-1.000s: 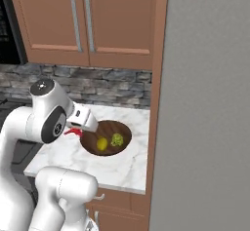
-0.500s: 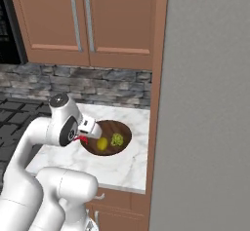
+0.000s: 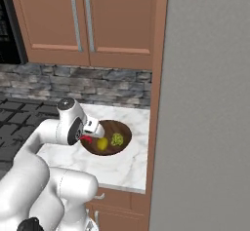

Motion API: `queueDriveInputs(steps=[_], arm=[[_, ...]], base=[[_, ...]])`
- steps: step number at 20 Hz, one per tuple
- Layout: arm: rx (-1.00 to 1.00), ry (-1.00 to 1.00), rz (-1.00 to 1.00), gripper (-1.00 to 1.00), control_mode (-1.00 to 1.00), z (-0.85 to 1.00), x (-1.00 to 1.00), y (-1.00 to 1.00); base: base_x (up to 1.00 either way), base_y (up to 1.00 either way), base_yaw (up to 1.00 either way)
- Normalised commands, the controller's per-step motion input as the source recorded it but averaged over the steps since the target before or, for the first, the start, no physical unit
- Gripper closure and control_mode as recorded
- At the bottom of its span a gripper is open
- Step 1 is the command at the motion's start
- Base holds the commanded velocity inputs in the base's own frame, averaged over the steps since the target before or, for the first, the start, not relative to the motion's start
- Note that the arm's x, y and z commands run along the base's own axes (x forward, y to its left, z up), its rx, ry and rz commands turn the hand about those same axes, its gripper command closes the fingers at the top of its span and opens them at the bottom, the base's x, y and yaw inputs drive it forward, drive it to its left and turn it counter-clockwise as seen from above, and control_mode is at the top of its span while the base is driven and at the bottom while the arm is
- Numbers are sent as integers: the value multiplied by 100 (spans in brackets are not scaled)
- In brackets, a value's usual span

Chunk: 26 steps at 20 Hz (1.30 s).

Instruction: Take the lemon, broccoli, and fish from the freezer and place them in the bowl on the counter.

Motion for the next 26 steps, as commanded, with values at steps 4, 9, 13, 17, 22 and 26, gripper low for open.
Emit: queueDriveInputs(steps=[4, 9, 13, 17, 22, 26], arm=[[0, 5, 0, 100, -100, -31, 46, 5], [0, 5, 0, 100, -100, -35, 38, 9], [0, 4, 0, 100, -100, -29, 36, 3], [0, 2, 0, -100, -100, -36, 37, 0], [0, 0, 0, -100, -100, -5, 18, 0], [0, 0, 0, -100, -100, 0, -3, 0]], base=[[0, 0, 0], [0, 0, 0], [0, 0, 0], [0, 0, 0], [0, 0, 0], [0, 0, 0]])
